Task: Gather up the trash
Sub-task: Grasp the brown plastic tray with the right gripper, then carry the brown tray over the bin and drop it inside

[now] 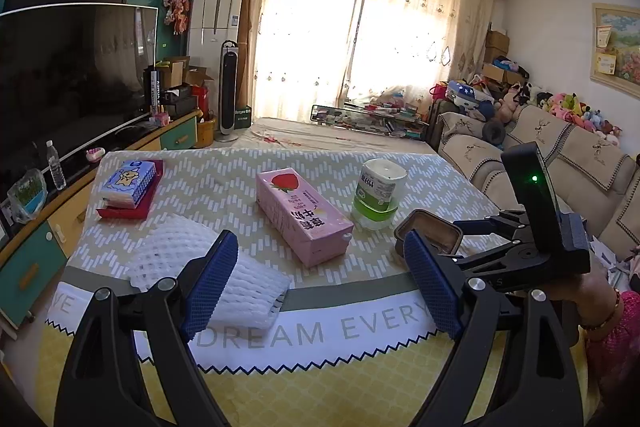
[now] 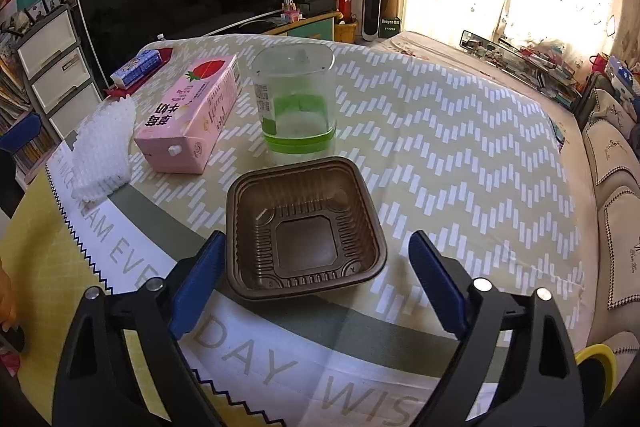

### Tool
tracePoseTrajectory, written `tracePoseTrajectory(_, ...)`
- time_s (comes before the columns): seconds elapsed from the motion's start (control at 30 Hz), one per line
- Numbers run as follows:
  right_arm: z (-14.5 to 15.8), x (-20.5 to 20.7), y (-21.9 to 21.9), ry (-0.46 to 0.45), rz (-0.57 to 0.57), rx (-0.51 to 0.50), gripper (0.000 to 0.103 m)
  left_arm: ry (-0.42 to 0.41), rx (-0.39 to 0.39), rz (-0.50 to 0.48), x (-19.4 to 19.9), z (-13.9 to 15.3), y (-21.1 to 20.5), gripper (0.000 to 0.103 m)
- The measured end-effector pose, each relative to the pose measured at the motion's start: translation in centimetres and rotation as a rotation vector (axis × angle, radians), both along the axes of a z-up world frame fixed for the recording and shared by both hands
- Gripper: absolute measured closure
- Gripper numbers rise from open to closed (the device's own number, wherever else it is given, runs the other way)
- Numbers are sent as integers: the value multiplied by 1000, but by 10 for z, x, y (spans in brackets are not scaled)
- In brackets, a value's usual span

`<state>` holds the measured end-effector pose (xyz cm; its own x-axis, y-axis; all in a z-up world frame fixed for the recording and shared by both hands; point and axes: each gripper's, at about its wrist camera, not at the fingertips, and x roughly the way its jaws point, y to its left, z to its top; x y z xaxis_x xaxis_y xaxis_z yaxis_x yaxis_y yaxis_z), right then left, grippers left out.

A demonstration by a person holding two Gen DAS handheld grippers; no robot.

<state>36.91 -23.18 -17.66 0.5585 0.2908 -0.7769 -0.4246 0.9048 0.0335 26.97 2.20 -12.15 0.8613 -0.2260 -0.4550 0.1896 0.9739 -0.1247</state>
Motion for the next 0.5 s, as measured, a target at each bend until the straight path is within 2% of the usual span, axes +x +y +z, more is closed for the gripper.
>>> tracePoseTrajectory(0.13, -1, 1, -1, 15, -4, 8, 38, 2, 3, -3, 0, -1, -1, 19)
tracePoseTrajectory(0.5, 8, -13, -5, 5, 3, 20, 40, 3, 11, -4, -1, -3, -1, 19)
